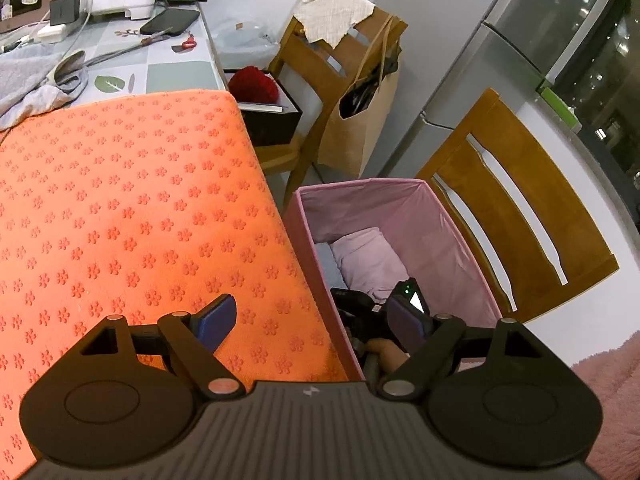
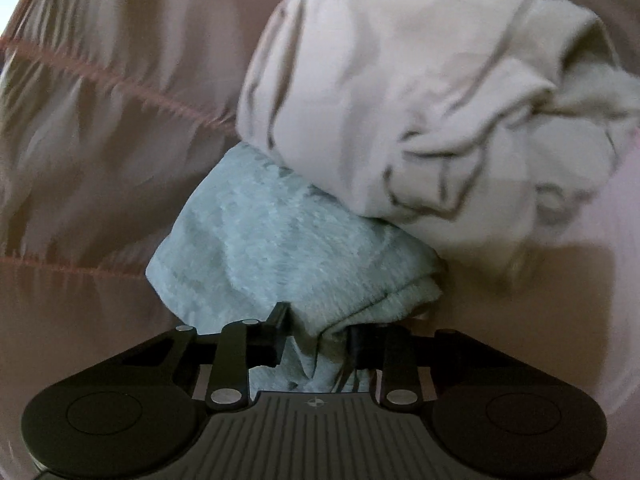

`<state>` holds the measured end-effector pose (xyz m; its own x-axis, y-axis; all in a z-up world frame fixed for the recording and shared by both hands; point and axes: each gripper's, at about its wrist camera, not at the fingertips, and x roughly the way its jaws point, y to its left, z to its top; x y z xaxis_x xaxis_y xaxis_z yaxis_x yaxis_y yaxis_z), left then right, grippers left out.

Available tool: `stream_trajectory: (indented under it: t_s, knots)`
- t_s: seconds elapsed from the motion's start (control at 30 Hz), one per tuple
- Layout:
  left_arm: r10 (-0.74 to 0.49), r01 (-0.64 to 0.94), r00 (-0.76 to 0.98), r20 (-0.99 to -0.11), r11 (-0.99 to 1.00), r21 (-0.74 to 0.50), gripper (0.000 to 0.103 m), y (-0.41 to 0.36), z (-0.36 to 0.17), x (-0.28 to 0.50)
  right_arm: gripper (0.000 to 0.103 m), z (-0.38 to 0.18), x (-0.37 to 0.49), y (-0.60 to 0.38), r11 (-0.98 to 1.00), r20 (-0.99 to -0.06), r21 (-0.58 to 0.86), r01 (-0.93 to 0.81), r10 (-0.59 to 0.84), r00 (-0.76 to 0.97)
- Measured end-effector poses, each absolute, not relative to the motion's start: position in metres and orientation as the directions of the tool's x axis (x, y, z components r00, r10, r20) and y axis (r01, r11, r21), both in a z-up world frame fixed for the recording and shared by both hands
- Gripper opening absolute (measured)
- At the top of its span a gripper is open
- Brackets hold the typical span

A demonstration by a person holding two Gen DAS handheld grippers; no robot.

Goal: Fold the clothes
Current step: 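Lower the garment into the pink bin and open the right tool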

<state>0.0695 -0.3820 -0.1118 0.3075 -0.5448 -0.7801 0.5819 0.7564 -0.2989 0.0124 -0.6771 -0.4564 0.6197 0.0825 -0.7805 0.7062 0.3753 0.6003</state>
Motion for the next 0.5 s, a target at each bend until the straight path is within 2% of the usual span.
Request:
stream_trajectory:
  t_s: [0.13,0.43,0.5]
  knots:
    - [-0.541,0.586,0.316,-0.779,0.757,-0.288,0.087,-0.381,-0.104,0.07,0.041,-0.443,0.012,-0.676,0.443,-0.815,0.548,0.71,0.092,0.572]
    - [-0.552,0.602,0.374,-0.745,0.756,-0.258,0.087,-0.378,-0.068,0.063,0.043,-0.38,-0.005,-0.663,0.602,-0.868,0.41,0.686,0.026,0.496]
    - [-0.549,0.609,0.384,-0.743,0.755,-0.243,0.087,-0.376,-0.059,0.059,0.051,-0.359,-0.01,-0.663,0.633,-0.868,0.386,0.671,0.002,0.497]
